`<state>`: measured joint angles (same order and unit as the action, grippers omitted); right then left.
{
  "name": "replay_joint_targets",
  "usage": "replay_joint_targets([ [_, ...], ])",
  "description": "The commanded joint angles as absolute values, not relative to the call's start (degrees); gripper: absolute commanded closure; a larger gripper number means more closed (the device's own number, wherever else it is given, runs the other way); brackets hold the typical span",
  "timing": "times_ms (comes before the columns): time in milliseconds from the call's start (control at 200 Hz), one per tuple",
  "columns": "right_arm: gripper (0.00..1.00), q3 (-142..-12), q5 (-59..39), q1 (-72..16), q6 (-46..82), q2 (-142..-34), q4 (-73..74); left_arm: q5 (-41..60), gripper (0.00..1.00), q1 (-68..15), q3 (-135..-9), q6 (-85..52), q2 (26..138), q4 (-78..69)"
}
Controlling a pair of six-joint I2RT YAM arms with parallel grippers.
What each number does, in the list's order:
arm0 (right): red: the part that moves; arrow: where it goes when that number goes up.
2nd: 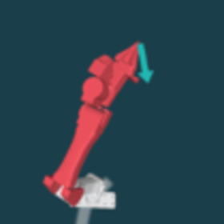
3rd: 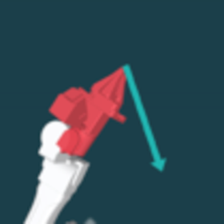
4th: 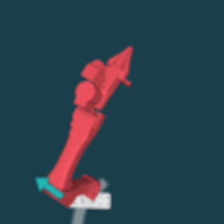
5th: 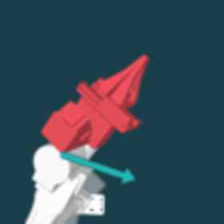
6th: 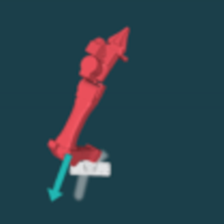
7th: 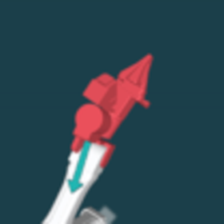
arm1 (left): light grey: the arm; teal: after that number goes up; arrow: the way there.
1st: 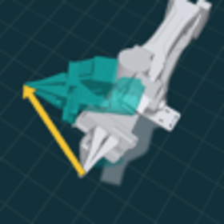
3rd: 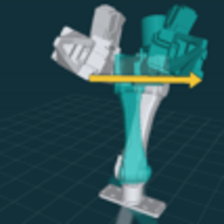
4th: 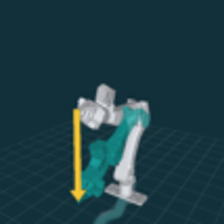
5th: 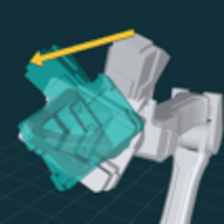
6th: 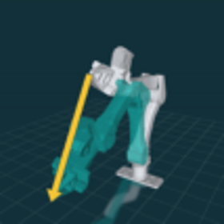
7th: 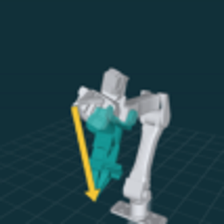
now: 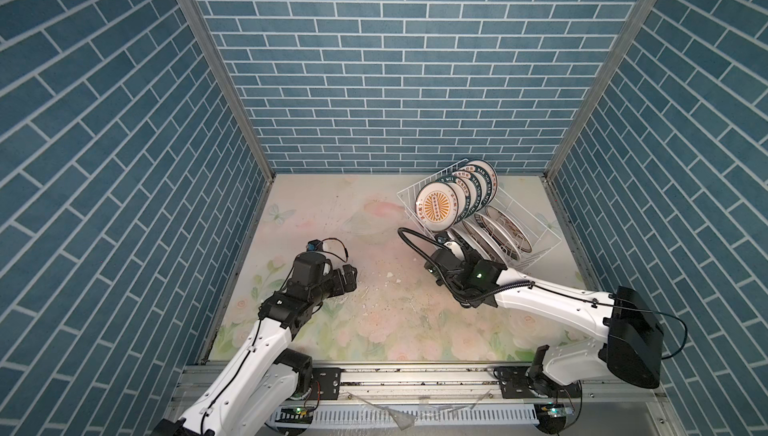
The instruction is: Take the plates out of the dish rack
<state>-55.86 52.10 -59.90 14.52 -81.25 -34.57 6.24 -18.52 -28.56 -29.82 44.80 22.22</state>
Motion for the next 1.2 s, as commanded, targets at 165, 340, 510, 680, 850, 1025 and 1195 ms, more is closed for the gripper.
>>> replay_joint_targets([
  [165, 0.95, -56.1, 48.7, -60.1, 18.5, -83.1, -36.2, 5.7, 0.01, -18.7, -27.6, -29.8, 44.7, 22.3],
  [340, 1.0, -57.0, 49.0, -60.2, 14.7, -81.5, -36.4, 5.8, 0.01, -18.7, -27.4, -29.8, 44.3, 22.5],
  [510, 1.0, -57.8, 48.8, -60.6, 9.6, -79.8, -36.1, 5.5, 0.01, -18.7, -26.9, -29.9, 43.8, 23.0],
  [680, 1.0, -57.6, 48.8, -60.8, 6.9, -77.9, -35.0, 6.5, 0.01, -18.7, -26.2, -29.9, 42.9, 22.5],
  [850, 1.0, -57.1, 50.1, -60.9, 4.7, -76.5, -32.9, 6.3, 0.01, -18.7, -25.9, -29.9, 43.1, 22.3],
  [1025, 1.0, -57.3, 51.4, -61.2, 2.8, -74.9, -31.3, 6.5, 0.01, -18.7, -25.5, -29.9, 42.8, 22.0],
  [1195, 1.0, -59.6, 52.1, -61.3, 3.0, -73.7, -33.7, 6.5, 0.01, -18.7, -25.3, -29.9, 43.0, 21.1],
])
